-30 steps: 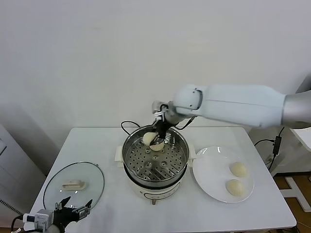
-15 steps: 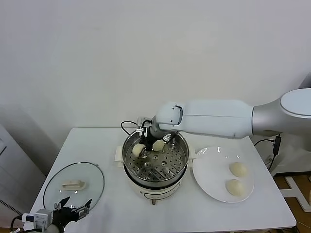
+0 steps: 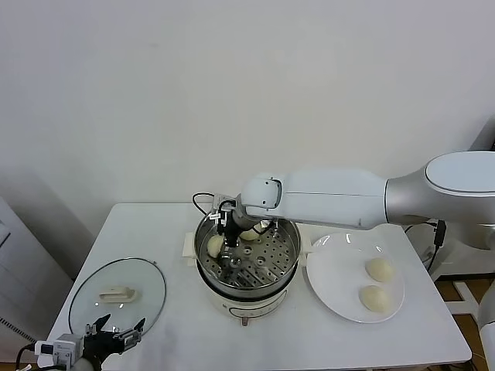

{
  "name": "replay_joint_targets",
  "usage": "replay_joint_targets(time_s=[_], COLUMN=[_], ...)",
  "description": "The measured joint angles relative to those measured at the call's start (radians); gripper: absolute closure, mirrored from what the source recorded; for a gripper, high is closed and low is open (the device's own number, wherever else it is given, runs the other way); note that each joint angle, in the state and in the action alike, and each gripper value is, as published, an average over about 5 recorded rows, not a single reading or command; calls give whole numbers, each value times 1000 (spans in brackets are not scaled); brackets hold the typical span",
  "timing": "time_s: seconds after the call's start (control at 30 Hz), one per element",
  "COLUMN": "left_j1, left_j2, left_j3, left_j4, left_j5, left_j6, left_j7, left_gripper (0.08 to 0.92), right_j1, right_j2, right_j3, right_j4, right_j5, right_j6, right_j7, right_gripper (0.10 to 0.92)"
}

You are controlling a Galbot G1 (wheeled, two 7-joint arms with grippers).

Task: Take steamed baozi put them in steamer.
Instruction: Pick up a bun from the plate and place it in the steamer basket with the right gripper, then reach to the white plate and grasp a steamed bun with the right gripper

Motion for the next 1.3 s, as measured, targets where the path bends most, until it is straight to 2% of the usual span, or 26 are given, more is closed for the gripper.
replay_joint_targets(time_s=[0.2, 0.5, 0.87, 1.3], left_j1=[0, -1, 6, -5], left_j2=[2, 10, 12, 6], left_j3=[0, 1, -4, 5], left_j4=[-4, -8, -14, -14], left_j5=[0, 0, -1, 0], left_j6=[1, 3, 2, 7], left_j7=[-1, -1, -1, -2], left_gripper=[177, 177, 177, 177], right_j1=[55, 211, 326, 254], right_j2=[-50, -211, -460, -684], right_j3=[-10, -80, -192, -208], right_j4=[24, 60, 66, 32], right_j5=[-17, -109, -311, -541], right_j6=[16, 80, 224, 375], right_j7=[-67, -271, -512, -633], right_gripper=[203, 203, 203, 203])
